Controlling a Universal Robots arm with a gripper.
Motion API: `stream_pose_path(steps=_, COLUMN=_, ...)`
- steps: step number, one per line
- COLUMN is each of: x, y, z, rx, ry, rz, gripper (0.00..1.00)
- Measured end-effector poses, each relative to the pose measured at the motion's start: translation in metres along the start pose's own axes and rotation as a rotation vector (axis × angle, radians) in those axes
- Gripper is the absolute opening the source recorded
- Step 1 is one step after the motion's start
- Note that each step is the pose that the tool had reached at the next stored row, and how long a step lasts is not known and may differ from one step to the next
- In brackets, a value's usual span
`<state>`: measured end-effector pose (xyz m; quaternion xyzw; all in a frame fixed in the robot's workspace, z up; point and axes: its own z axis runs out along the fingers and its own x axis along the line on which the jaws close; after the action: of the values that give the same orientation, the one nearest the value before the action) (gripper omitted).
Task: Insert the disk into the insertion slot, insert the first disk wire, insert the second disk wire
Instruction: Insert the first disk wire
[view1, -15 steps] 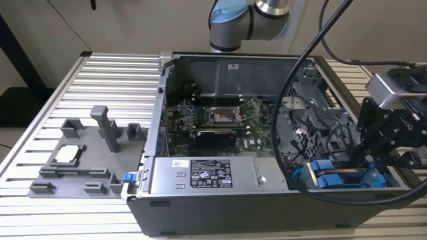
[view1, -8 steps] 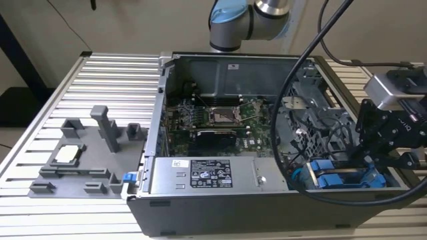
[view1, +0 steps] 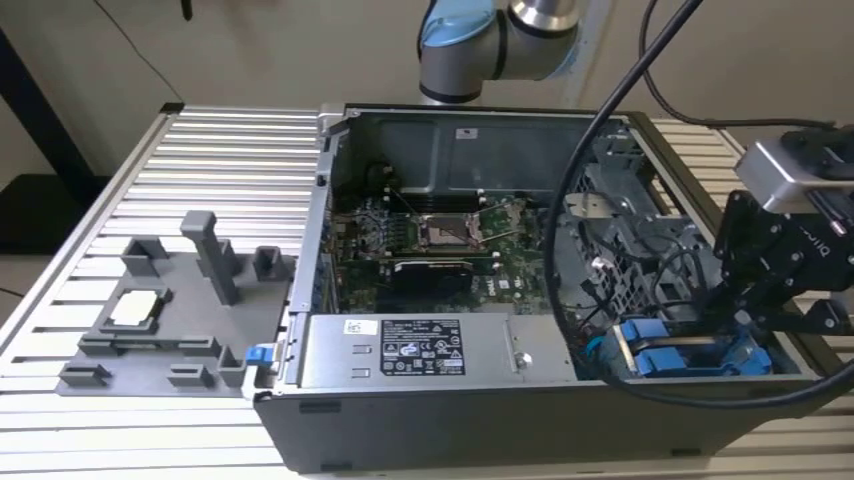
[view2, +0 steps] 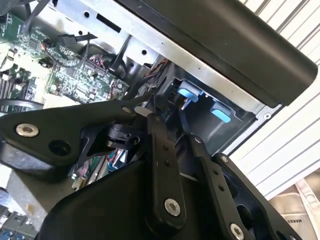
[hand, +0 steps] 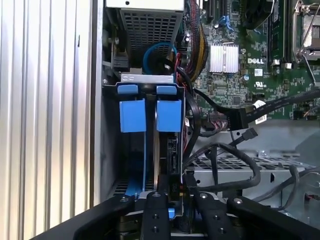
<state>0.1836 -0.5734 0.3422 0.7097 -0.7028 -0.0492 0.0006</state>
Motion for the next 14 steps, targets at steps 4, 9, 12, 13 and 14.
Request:
stream_pose_path(steps=4, x=-0.0007, y=0.0006, z=-0.0090, rx=-0.0002, ry=0.0003, rz=0.000, gripper=0.27)
stream_pose_path(steps=9, x=-0.0010, y=0.0010, z=-0.0149, rx=-0.0002, ry=0.0002, rz=0.000, gripper=0.27)
stream_pose_path(steps=12, x=-0.0015, y=0.0014, z=-0.0204, rx=-0.0003, ry=0.0002, rz=0.000, gripper=0.27)
stream_pose_path(steps=13, x=-0.0016, y=0.0016, z=-0.0229, rx=-0.0003, ry=0.0001, rz=0.000, gripper=0.27)
stream_pose_path(steps=14, x=-0.0018, y=0.0018, z=-0.0252, rx=-0.0003, ry=0.0003, rz=0.000, gripper=0.27)
